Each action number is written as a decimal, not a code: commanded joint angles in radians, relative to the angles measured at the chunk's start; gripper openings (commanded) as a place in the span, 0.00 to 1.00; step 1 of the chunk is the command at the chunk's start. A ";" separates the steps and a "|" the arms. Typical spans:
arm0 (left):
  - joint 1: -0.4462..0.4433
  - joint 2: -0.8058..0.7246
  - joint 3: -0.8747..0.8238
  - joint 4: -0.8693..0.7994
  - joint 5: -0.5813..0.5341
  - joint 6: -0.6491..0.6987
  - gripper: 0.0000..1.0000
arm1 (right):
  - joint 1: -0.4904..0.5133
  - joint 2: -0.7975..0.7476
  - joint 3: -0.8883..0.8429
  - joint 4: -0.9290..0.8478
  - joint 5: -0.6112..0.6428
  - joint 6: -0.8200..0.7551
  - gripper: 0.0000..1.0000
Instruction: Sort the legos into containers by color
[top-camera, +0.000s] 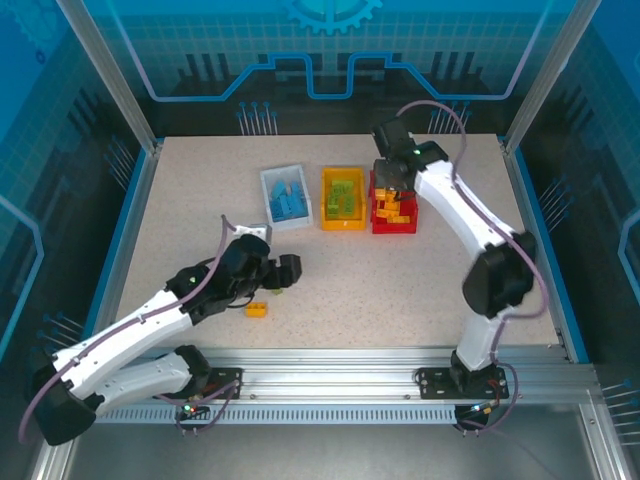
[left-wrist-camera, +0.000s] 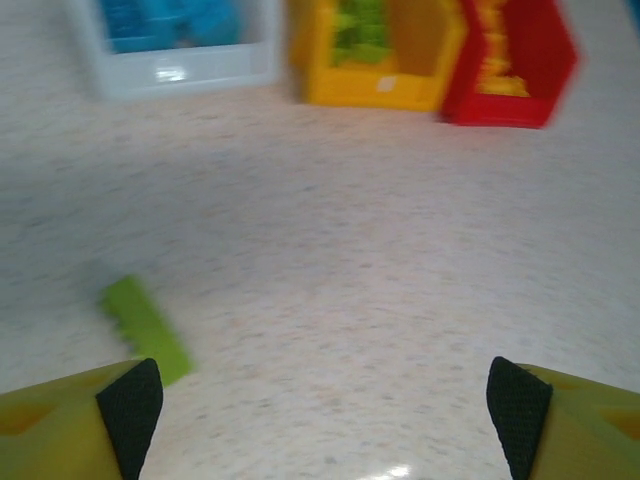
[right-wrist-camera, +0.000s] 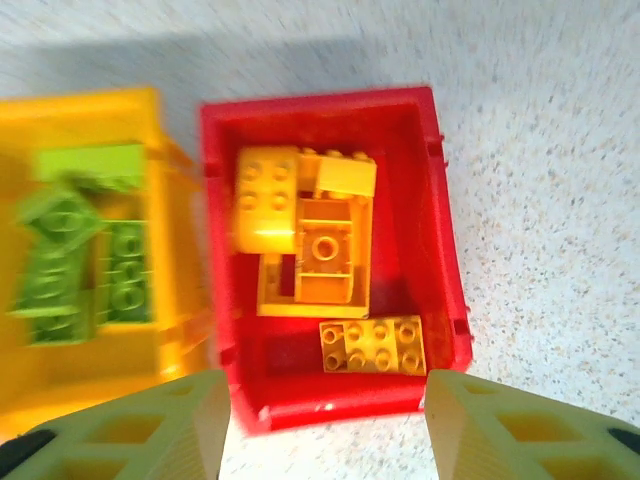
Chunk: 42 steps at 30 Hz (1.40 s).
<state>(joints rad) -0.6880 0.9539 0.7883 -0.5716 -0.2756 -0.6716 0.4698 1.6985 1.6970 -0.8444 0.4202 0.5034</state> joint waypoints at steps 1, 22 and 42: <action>0.095 -0.003 -0.049 -0.116 0.075 -0.081 0.83 | 0.103 -0.153 -0.182 0.138 -0.052 -0.035 0.59; 0.178 0.529 -0.009 0.143 0.150 -0.086 0.61 | 0.601 -0.505 -0.864 0.580 -0.327 0.112 0.67; 0.150 0.497 0.056 0.099 0.092 -0.005 0.22 | 0.622 -0.518 -0.871 0.563 -0.248 0.147 0.64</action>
<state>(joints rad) -0.5224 1.5108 0.7799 -0.4103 -0.1482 -0.7151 1.0760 1.2293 0.8310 -0.2848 0.1097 0.6296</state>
